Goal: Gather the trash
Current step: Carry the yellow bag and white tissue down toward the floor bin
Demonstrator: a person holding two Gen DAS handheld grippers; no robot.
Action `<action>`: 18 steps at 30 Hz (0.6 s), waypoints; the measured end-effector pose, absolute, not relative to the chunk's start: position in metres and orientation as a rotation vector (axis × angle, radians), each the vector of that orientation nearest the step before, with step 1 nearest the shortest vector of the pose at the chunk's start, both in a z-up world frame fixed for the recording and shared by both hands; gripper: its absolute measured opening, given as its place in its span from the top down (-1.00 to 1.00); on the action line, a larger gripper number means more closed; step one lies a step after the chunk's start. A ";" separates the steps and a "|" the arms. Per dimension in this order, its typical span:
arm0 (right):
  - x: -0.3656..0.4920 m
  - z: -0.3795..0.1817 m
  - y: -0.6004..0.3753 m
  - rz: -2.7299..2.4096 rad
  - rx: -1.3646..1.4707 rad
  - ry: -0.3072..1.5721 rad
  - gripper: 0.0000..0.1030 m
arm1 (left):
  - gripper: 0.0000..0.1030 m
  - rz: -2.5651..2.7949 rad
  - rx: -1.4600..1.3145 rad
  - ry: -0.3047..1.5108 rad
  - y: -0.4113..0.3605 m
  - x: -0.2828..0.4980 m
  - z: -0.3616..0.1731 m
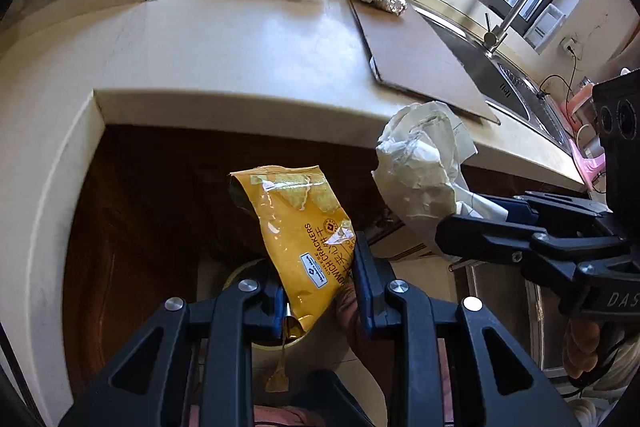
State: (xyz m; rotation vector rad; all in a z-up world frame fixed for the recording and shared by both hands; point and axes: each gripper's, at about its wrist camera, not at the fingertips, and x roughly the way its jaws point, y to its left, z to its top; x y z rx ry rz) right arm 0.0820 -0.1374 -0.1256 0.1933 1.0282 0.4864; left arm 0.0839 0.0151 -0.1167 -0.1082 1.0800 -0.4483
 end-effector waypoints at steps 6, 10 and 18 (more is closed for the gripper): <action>0.080 -0.191 -0.133 0.450 0.200 1.125 0.28 | 0.51 -0.425 -0.138 1.146 0.013 0.077 -0.176; 0.083 -0.235 -0.135 0.422 0.219 1.192 0.28 | 0.51 -0.392 -0.144 1.205 0.017 0.076 -0.218; 0.088 -0.311 -0.135 0.374 0.243 1.295 0.26 | 0.49 -0.362 -0.187 1.315 0.023 0.079 -0.288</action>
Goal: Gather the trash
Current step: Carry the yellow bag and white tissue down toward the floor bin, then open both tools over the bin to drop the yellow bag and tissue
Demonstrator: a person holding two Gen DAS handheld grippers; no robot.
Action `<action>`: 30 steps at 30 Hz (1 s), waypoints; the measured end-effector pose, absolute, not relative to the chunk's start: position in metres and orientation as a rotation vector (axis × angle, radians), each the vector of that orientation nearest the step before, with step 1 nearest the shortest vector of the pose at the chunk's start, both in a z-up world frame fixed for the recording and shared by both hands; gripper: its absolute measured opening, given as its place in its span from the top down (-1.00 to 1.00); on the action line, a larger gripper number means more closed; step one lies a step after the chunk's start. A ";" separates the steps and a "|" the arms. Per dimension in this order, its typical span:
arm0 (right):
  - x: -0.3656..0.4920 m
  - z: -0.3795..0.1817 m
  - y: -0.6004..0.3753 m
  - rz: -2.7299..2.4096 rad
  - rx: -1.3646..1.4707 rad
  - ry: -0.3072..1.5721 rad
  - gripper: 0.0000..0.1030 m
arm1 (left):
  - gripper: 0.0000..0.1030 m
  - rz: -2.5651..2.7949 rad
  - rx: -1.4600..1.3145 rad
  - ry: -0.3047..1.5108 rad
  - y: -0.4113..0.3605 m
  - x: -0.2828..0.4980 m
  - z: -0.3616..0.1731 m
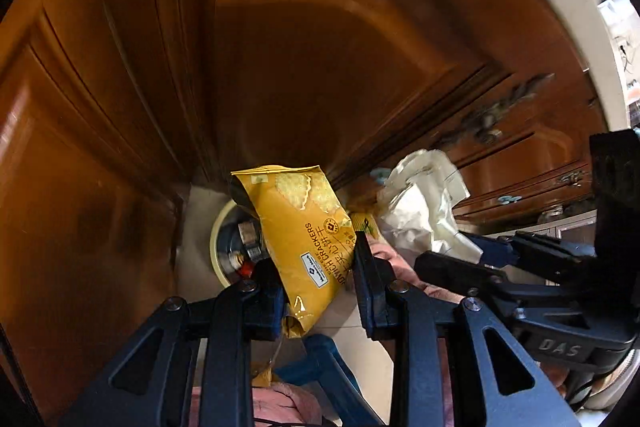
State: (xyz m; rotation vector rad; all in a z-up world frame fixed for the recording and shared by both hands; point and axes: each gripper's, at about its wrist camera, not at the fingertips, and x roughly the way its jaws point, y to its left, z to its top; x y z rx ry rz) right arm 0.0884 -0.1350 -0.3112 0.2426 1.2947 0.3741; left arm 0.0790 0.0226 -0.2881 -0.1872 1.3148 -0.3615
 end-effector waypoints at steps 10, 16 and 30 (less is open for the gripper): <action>0.098 -0.357 -0.135 0.345 0.270 1.363 0.20 | 0.47 -0.356 -0.215 1.413 0.016 0.075 -0.346; 0.104 -0.365 -0.135 0.341 0.282 1.368 0.18 | 0.38 -0.360 -0.243 1.445 0.023 0.081 -0.356; 0.109 -0.366 -0.137 0.333 0.302 1.388 0.06 | -0.21 -0.308 -0.261 1.458 0.029 0.083 -0.353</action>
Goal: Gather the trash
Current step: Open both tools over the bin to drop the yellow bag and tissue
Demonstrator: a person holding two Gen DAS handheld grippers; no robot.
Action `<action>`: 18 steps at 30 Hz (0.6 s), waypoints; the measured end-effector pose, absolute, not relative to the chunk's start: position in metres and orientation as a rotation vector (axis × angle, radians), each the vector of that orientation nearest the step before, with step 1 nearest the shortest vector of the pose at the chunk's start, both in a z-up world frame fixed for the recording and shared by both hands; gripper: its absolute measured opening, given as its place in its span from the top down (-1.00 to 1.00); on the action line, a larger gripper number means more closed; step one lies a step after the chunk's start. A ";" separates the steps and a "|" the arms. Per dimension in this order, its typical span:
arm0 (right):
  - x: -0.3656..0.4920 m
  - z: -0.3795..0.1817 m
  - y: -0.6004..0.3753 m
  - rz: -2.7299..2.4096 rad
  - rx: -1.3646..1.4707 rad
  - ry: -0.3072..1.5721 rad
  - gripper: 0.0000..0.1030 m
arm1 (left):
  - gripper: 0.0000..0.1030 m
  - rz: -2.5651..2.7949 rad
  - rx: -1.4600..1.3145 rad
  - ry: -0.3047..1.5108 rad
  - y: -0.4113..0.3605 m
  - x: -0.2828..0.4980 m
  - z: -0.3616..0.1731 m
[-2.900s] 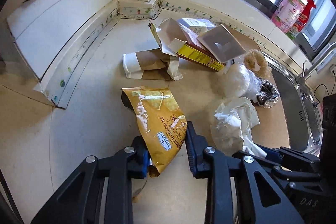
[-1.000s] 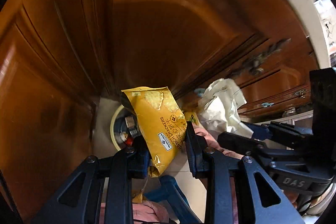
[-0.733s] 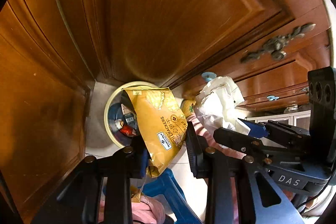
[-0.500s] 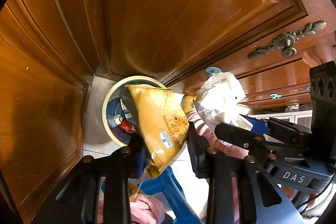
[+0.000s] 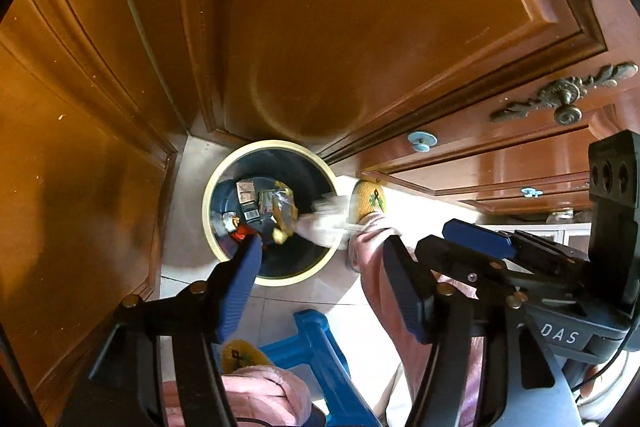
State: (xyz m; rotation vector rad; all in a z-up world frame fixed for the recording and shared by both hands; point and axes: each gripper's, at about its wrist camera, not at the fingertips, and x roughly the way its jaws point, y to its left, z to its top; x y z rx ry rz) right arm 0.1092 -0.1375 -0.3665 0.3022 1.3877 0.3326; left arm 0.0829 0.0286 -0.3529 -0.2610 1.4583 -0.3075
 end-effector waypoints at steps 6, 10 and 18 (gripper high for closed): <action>0.107 -0.359 -0.137 0.341 0.289 1.370 0.06 | -0.22 -0.295 -0.253 1.440 0.033 0.085 -0.341; 0.104 -0.351 -0.137 0.347 0.277 1.352 0.06 | -0.22 -0.301 -0.249 1.414 0.034 0.086 -0.328; 0.097 -0.316 -0.137 0.363 0.248 1.297 0.06 | -0.22 -0.316 -0.233 1.334 0.031 0.083 -0.286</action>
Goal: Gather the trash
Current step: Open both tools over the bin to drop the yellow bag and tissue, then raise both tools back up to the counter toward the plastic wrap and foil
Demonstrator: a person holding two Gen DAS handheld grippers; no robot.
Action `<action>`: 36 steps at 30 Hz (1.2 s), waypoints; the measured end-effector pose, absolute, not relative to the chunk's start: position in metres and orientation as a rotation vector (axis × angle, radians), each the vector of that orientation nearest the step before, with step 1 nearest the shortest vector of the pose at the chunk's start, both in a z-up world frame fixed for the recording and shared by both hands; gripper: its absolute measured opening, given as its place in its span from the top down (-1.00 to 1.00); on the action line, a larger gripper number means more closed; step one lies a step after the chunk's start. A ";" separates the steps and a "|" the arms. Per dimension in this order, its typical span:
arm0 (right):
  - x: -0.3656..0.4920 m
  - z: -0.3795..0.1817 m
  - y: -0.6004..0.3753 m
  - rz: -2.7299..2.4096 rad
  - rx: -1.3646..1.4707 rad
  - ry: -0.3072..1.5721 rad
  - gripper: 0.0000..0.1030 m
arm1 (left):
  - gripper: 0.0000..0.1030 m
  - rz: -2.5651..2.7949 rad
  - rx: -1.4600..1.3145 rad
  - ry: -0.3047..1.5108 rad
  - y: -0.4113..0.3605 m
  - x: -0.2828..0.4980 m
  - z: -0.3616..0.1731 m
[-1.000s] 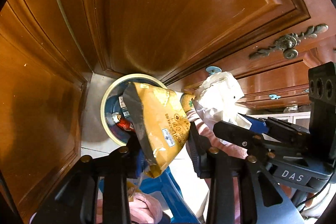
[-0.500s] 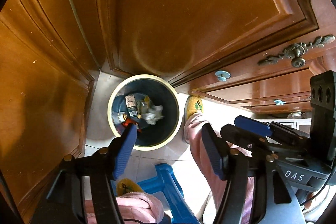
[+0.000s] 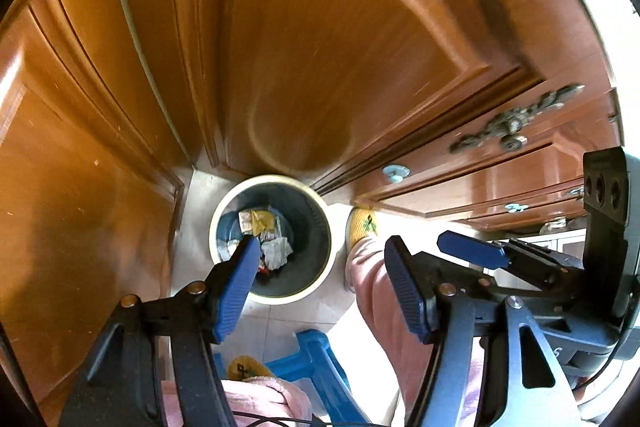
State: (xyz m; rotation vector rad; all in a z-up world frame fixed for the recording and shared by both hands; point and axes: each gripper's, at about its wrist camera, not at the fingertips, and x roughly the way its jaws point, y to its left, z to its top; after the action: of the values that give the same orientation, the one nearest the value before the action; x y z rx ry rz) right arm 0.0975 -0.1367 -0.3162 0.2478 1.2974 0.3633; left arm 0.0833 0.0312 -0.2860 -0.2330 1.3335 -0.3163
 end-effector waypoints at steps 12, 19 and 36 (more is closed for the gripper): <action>0.074 -0.239 -0.137 0.381 0.187 1.159 0.06 | -0.24 -0.358 -0.255 1.174 0.033 0.072 -0.197; 0.063 -0.186 -0.138 0.394 0.159 1.087 0.06 | -0.31 -0.406 -0.248 1.054 0.028 0.068 -0.133; 0.128 -0.017 -0.197 0.347 0.172 0.887 -0.06 | -0.38 -0.442 -0.126 0.826 0.005 0.126 0.019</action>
State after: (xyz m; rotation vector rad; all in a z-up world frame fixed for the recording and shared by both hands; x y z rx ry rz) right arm 0.1279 -0.1970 -0.0173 0.1716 0.8872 0.3466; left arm 0.1259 0.0046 0.0192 -0.1261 0.8255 -0.4420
